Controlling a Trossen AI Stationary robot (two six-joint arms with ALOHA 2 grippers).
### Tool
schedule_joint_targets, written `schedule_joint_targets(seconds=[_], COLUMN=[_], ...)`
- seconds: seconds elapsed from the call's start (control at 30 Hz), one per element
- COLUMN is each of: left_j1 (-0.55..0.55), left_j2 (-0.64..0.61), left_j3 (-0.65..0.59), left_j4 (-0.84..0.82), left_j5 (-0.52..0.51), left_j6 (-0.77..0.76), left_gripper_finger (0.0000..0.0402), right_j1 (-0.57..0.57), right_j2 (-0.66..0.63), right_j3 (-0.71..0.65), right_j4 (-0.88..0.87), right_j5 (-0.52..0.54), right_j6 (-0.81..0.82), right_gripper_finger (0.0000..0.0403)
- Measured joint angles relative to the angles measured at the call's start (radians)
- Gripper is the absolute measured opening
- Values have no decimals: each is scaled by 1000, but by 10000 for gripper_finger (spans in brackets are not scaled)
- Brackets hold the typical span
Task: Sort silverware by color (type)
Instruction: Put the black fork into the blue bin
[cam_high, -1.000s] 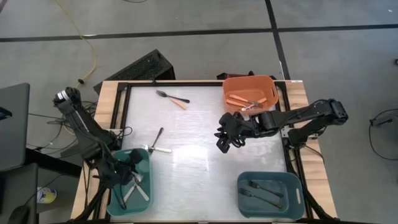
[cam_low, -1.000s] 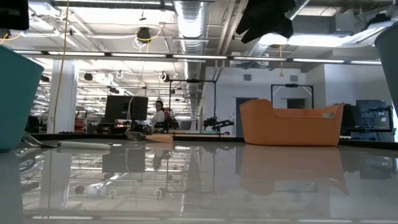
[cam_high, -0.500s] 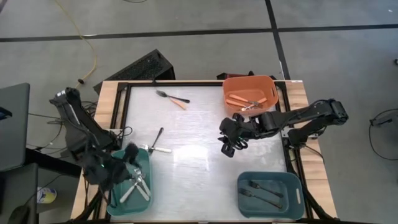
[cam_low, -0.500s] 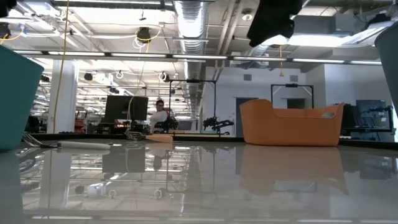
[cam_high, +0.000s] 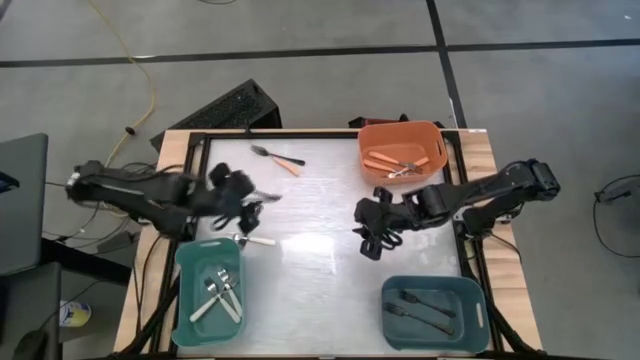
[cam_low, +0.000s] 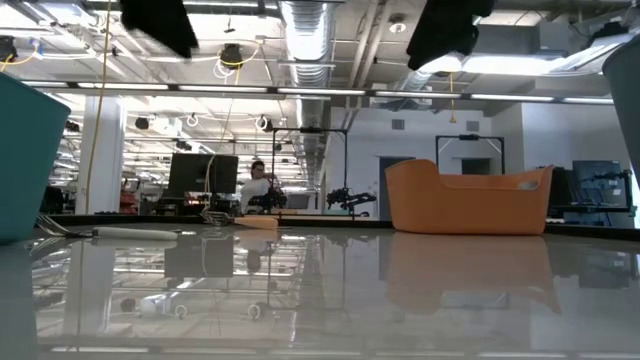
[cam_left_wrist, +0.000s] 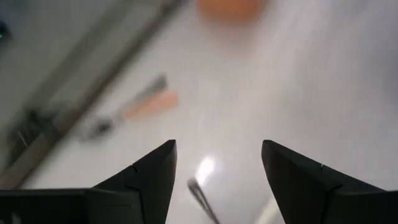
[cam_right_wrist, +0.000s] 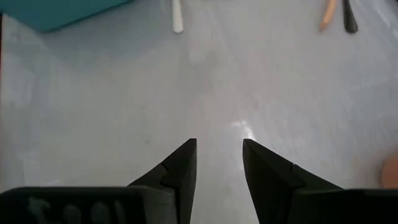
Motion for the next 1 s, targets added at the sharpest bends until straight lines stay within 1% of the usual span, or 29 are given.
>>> schedule_joint_targets(seconds=[0.07,0.1,0.2,0.27,0.3,0.4,0.47,0.5,0.6,0.73,0.9,1.0], left_j1=[122,175,296,358,386,452,469,471,469,445,415,404], left_j2=[49,77,165,226,256,358,425,457,544,624,672,671], left_j3=[-16,-19,-18,-17,-17,-17,-17,-17,-17,-17,-17,-29], left_j4=[-6,-8,18,8,0,-54,-104,-128,-187,-229,-231,-209], left_j5=[132,175,248,303,346,556,654,669,667,673,698,670], left_j6=[5,17,80,94,72,-16,-17,-6,20,44,47,27], left_gripper_finger=[222,222,222,222,222,222,222,222,222,222,222,222], right_j1=[19,27,41,42,42,56,74,83,114,149,162,160], right_j2=[0,0,0,0,0,0,0,0,0,0,0,0], right_j3=[0,0,0,0,0,0,0,0,0,0,0,0], right_j4=[1,1,3,3,3,3,3,3,3,2,0,0], right_j5=[20,36,57,51,51,45,37,34,40,57,57,57], right_j6=[-29,-44,-52,-33,-17,30,50,56,68,75,69,69], right_gripper_finger=[152,152,152,152,152,152,152,152,152,152,152,152])
